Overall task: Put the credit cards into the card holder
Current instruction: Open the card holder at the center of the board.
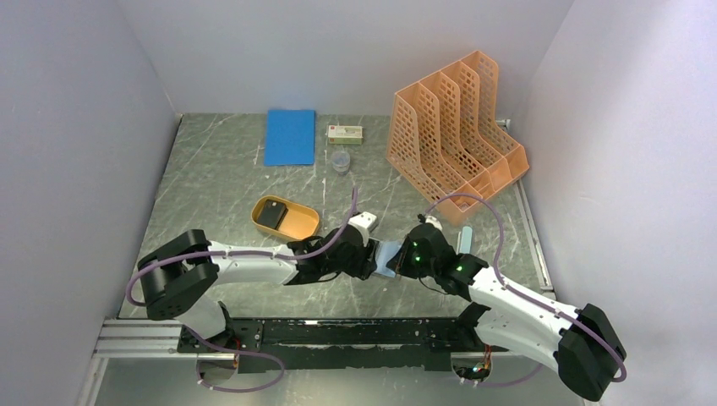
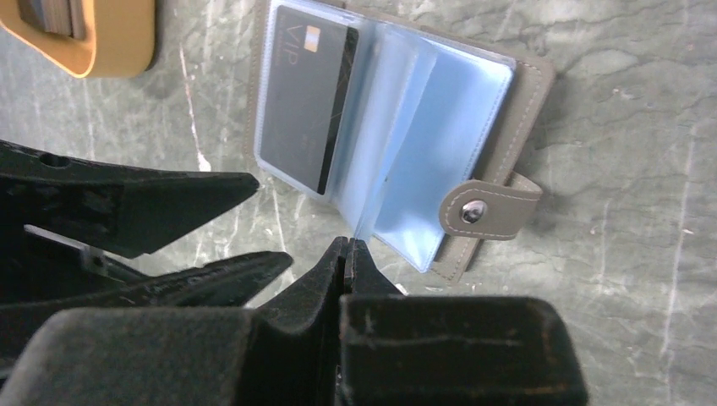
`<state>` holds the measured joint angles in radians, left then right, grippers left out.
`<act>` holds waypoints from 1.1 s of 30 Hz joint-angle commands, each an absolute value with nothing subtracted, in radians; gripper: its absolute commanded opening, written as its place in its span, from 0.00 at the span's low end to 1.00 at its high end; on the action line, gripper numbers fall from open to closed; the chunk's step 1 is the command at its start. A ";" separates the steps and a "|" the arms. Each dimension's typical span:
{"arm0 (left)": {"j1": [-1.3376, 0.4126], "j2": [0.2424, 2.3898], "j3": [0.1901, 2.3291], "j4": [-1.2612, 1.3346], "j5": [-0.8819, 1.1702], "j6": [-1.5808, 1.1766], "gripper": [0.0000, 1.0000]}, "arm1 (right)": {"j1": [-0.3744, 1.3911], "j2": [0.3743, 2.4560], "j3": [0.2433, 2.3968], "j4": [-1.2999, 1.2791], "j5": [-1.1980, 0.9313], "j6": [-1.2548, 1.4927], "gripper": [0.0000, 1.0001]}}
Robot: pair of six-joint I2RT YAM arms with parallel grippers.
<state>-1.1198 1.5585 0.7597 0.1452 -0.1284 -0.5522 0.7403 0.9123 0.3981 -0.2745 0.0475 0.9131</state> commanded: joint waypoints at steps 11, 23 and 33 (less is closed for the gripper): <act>-1.161 1.604 0.813 0.177 -0.228 -0.455 0.52 | 0.731 0.917 0.427 -0.221 0.006 0.972 0.00; -1.197 1.640 0.819 0.233 -0.238 -0.426 0.53 | 0.730 0.916 0.410 -0.207 -0.018 0.994 0.00; -1.200 1.626 0.810 0.218 -0.263 -0.433 0.52 | 0.728 0.905 0.407 -0.218 -0.010 0.993 0.00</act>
